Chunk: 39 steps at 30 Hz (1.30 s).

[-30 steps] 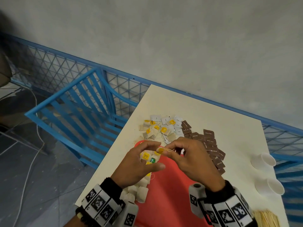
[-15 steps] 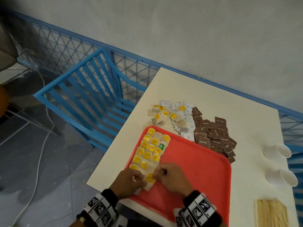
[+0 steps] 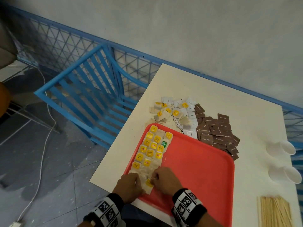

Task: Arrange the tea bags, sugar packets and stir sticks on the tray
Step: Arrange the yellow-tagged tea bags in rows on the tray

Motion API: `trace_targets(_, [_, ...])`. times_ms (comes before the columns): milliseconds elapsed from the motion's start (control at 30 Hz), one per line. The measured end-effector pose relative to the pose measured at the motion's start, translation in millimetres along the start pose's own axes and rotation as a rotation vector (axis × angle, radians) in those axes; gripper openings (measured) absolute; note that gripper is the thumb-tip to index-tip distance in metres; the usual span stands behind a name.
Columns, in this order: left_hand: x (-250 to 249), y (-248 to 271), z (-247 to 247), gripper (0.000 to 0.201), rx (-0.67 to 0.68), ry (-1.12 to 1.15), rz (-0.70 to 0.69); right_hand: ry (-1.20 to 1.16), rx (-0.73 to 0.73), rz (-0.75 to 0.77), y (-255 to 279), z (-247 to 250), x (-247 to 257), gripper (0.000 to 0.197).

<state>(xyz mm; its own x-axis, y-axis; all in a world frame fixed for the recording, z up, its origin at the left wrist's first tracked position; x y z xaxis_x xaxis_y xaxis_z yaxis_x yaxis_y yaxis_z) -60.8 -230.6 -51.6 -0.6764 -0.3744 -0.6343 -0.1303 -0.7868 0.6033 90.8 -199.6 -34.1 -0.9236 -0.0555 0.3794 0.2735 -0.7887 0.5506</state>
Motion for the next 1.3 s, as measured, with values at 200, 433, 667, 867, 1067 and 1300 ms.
trace_targets(200, [-8.5,10.0,27.1,0.027,-0.080,0.197,-0.043,0.037,-0.057,0.015,6.1,7.5,5.9,0.014])
trace_targets(433, [-26.4,14.3,49.2,0.058,-0.002,1.148,0.174,0.150,0.185,0.212,16.2,-25.7,28.0,0.016])
trace_targets(667, [-55.0,15.1,50.1,0.072,0.158,1.577,0.169,0.013,0.068,0.245,26.9,12.6,28.7,0.022])
trace_targets(867, [-90.2,14.7,48.2,0.086,0.273,1.689,0.108,-0.317,-0.454,0.287,66.8,119.3,33.0,0.004])
trace_targets(1067, [-130.8,21.6,33.3,0.096,0.462,1.731,0.080,0.044,-0.473,0.380,78.9,117.6,50.4,0.042])
trace_targets(1300, [-159.6,29.7,21.9,0.083,0.497,1.740,0.064,0.028,-0.551,0.370,86.3,127.5,31.6,0.026])
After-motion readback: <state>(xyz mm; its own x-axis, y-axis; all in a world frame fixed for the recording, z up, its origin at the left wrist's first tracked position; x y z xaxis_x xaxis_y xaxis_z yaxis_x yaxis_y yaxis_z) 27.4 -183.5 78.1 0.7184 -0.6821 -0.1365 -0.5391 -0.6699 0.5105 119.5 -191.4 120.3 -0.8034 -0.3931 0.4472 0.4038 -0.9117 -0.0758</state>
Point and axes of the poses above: each hand's wrist, its own y-axis away from the middle knuckle, its own z-axis out of the back of the hand, x = y × z, the point moved 7 cm from there along -y, towards the middle knuckle, and after that the axes turned 10 degrees about y, right-handed, at the moved point
